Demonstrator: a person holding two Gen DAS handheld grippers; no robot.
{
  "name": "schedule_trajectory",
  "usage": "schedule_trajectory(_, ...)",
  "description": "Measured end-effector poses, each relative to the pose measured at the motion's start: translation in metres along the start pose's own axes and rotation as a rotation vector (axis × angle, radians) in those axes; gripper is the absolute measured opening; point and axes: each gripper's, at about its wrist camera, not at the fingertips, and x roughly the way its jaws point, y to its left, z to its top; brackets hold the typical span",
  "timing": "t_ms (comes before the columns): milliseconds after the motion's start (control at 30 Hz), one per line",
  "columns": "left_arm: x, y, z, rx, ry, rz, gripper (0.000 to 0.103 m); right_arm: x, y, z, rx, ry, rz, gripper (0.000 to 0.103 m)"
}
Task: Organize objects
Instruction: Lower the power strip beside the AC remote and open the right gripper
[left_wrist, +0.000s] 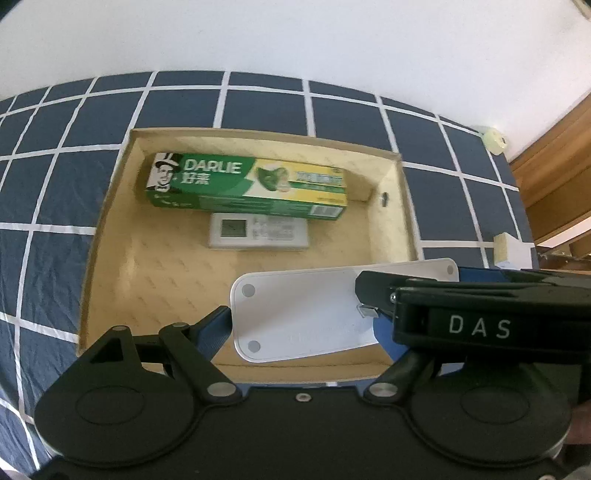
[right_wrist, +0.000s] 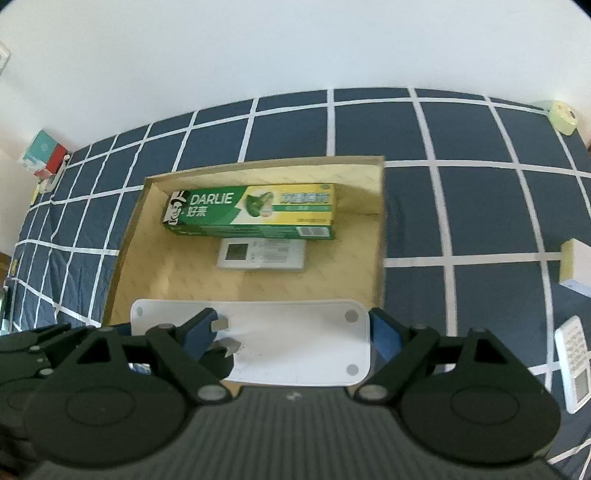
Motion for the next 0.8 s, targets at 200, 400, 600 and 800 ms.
schedule_trajectory(200,0.016,0.027,0.011,0.006,0.036,-0.017,0.082,0.024,0.017,0.007,0.023,0.024,-0.017,0.087)
schedule_trajectory(400,0.04,0.046,0.023,0.026,0.085,-0.016,0.082,0.053,0.021,0.015,0.058,0.059,-0.018,0.087)
schedule_trajectory(600,0.073,0.062,0.033,0.028,0.15,-0.023,0.082,0.089,0.02,0.021,0.087,0.112,-0.023,0.087)
schedule_trajectory(800,0.101,0.076,0.042,0.026,0.204,-0.028,0.082,0.122,0.019,0.026,0.115,0.162,-0.032,0.087)
